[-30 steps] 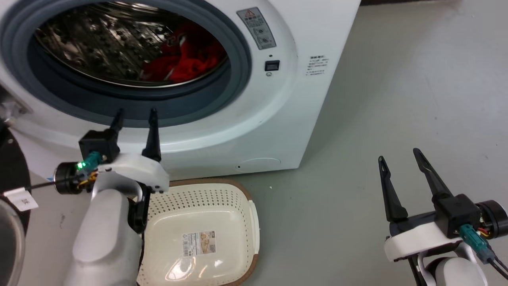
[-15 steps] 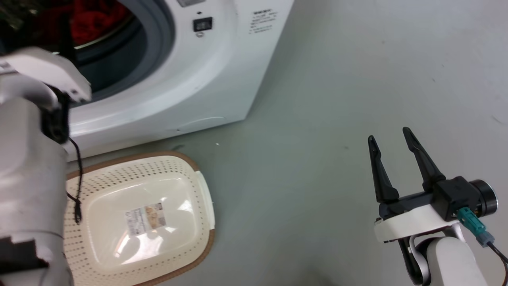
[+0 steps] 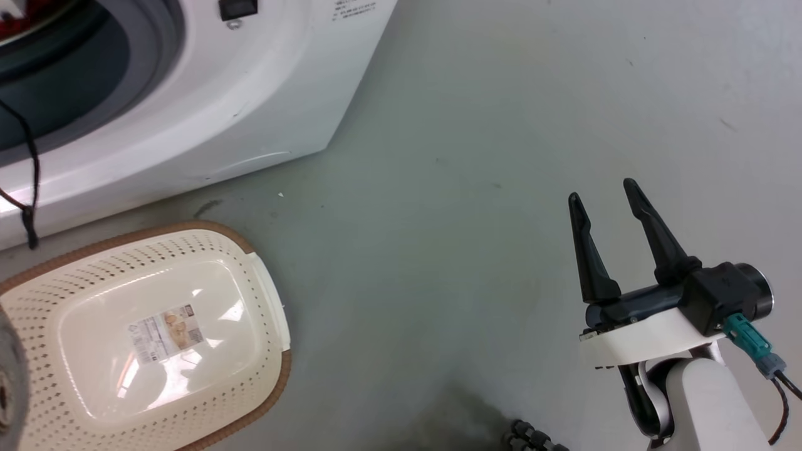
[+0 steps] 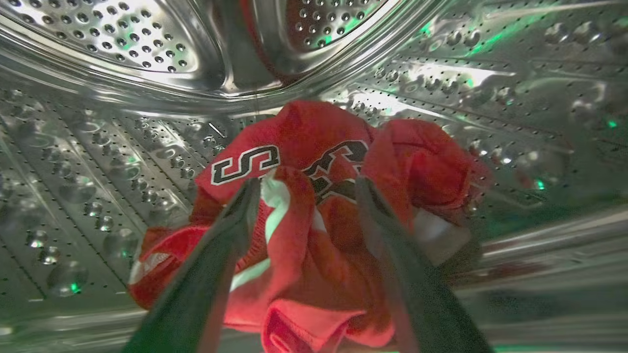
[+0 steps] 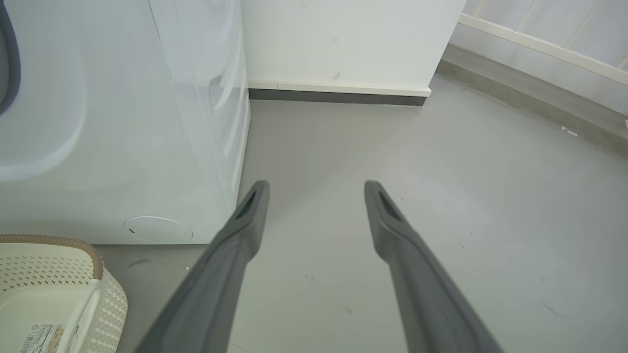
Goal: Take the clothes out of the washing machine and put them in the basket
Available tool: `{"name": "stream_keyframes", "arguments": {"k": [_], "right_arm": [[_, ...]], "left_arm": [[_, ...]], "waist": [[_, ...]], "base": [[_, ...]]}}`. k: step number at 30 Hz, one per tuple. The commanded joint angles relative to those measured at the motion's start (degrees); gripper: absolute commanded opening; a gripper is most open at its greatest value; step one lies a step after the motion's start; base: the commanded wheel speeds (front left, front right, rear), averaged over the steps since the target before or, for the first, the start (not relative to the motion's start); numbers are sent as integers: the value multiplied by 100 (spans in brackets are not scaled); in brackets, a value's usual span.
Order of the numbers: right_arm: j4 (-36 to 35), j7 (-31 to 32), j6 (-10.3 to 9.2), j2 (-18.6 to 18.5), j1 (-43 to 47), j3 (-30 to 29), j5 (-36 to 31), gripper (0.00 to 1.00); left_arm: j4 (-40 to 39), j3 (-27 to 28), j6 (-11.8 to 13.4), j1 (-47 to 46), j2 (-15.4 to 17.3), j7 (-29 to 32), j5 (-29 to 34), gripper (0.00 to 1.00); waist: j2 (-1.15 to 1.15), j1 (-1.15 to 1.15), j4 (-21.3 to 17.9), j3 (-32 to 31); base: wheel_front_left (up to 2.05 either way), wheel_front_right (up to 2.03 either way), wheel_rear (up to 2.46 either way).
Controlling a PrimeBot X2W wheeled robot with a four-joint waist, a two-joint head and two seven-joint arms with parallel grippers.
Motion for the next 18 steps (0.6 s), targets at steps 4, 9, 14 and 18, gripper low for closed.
{"name": "stream_keyframes", "arguments": {"k": [4,9,14,18], "right_arm": [[-49,-10,-6,16,-119,106,123,100],[-58,-11,-6,16,-112,160,209,100],[-61,-12,-6,16,-127,168,236,100],[-41,-12,-6,16,-181,204,271,100]], "left_arm": [[187,-216,-43,-475,134,826,96,100],[364,-363,-25,-750,255,1763,113,100],[503,-334,53,-751,248,2575,-14,49],[372,-332,94,-713,234,2852,-84,0]], "waist": [[0,-1,-211,302],[0,-1,-293,409],[0,-1,-309,447],[0,-1,-312,486]], "base": [[0,0,0],[0,0,0],[0,0,0],[0,0,0]]}}
